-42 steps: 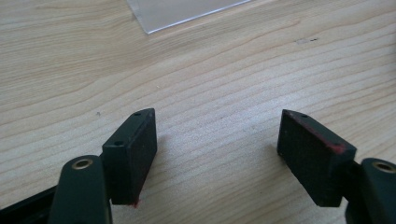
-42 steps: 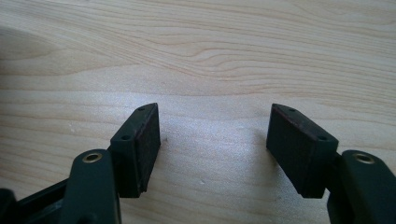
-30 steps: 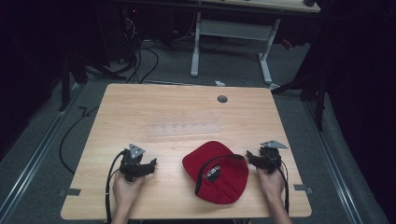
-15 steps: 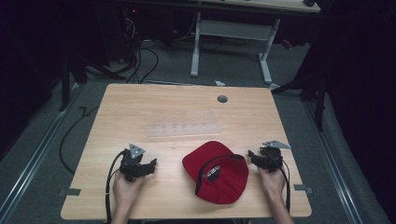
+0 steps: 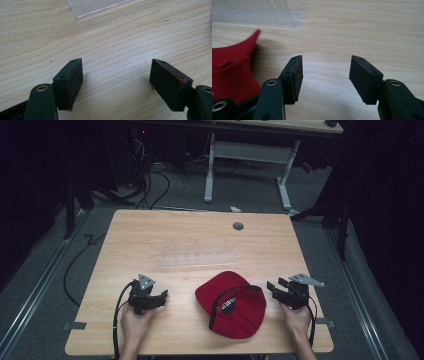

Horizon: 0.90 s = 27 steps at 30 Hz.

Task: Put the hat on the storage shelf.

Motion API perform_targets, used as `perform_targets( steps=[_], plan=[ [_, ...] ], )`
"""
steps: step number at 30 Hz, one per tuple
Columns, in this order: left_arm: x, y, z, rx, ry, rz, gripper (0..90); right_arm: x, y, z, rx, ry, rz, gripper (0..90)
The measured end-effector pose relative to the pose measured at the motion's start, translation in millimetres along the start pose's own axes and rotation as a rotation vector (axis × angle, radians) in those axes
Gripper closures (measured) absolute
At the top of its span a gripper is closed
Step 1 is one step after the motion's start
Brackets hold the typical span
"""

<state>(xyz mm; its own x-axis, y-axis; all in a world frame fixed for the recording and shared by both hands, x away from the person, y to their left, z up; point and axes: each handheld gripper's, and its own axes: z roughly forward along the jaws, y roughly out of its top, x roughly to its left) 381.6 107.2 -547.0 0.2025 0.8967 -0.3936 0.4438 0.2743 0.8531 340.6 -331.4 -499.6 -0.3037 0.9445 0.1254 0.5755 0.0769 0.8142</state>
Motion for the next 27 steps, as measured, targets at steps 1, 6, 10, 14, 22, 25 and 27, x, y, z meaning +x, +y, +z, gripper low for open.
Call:
perform_targets(
  steps=[1, 6, 10, 14, 22, 25, 27],
  plan=[
    [0.0, 0.0, 0.0, 0.0, 0.0, 0.0, 27.1, 1.6, 0.2, -2.9, -0.01, 0.013, -0.01, 43.6],
    [0.0, 0.0, -0.1, 0.001, -0.001, 0.001, 26.9, 13.5, 2.1, -18.2, -0.049, 0.078, -0.027, 41.5],
    [-0.1, -0.1, -0.1, 0.001, 0.0, 0.0, 26.9, 22.8, 4.3, -26.0, -0.073, 0.119, -0.046, 40.3],
    [-0.1, -0.1, -0.1, 0.001, 0.0, 0.0, 26.9, 33.2, 7.3, -29.3, -0.071, 0.151, -0.077, 38.3],
    [-0.2, -0.2, -0.2, 0.001, 0.0, 0.001, 26.8, 47.2, 10.2, -23.1, -0.05, 0.2, -0.124, 35.4],
    [-0.3, -0.2, -0.2, 0.001, 0.0, 0.0, 26.8, 48.6, 9.7, -18.8, -0.034, 0.209, -0.128, 34.5],
    [-0.4, -0.2, -0.2, 0.0, 0.0, -0.001, 26.8, 51.2, 8.2, -12.5, -0.013, 0.218, -0.135, 34.2]
  ],
)
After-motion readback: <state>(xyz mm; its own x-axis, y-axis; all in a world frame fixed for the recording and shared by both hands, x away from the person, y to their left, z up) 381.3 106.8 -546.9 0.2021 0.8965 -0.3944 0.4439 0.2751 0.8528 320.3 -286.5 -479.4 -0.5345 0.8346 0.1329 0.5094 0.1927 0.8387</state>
